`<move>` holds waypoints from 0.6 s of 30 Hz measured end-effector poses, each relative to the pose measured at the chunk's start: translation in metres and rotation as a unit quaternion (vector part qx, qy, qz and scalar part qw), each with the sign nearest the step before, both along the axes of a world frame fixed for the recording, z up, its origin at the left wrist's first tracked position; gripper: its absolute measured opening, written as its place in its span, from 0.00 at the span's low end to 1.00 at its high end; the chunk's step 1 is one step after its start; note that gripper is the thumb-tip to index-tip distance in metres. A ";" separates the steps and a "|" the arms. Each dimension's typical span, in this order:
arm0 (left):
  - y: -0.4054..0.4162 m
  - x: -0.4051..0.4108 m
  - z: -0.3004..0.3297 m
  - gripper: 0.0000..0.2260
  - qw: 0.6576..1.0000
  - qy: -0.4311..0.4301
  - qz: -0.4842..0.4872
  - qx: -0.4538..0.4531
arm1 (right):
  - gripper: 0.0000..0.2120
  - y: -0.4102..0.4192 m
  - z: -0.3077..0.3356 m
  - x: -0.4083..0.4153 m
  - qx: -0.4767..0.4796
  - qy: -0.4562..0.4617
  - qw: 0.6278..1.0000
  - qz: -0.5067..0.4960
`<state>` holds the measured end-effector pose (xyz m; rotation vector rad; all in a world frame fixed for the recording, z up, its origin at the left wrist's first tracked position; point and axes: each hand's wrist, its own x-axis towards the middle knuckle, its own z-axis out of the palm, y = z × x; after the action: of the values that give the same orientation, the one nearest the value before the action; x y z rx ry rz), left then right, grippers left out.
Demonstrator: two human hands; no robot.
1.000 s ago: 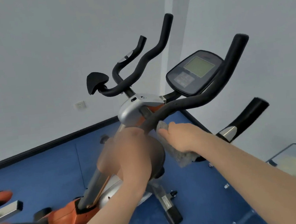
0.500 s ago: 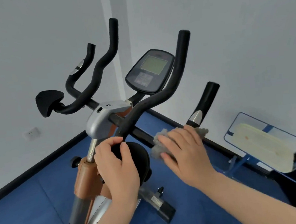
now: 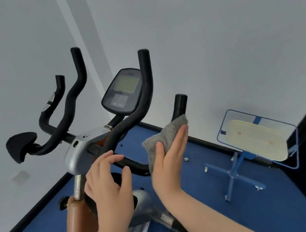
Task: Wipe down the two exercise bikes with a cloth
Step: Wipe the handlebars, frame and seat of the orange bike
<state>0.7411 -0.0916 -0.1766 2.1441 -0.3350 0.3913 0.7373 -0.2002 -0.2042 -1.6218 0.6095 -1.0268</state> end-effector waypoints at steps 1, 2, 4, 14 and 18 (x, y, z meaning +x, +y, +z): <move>0.000 0.000 -0.001 0.17 1.000 0.003 0.003 -0.005 | 0.32 -0.002 0.001 0.002 0.017 -0.018 1.000 -0.005; 0.000 0.000 -0.002 0.17 1.000 -0.001 0.008 -0.007 | 0.32 -0.002 0.001 0.002 0.026 -0.026 0.999 -0.004; 0.000 0.000 -0.003 0.17 1.000 -0.012 0.019 -0.003 | 0.33 -0.001 0.001 0.004 0.044 -0.020 0.999 -0.001; -0.004 -0.001 -0.001 0.11 0.999 0.005 0.029 0.041 | 0.34 -0.054 0.028 0.019 0.024 0.015 0.999 0.017; -0.004 -0.003 0.001 0.06 0.998 0.013 0.032 0.053 | 0.36 -0.087 0.036 0.025 -0.062 -0.008 0.996 0.058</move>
<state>0.7380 -0.0960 -0.1751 2.2668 -0.2782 0.3885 0.7628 -0.2876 -0.1684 -1.7353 0.4427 -1.0077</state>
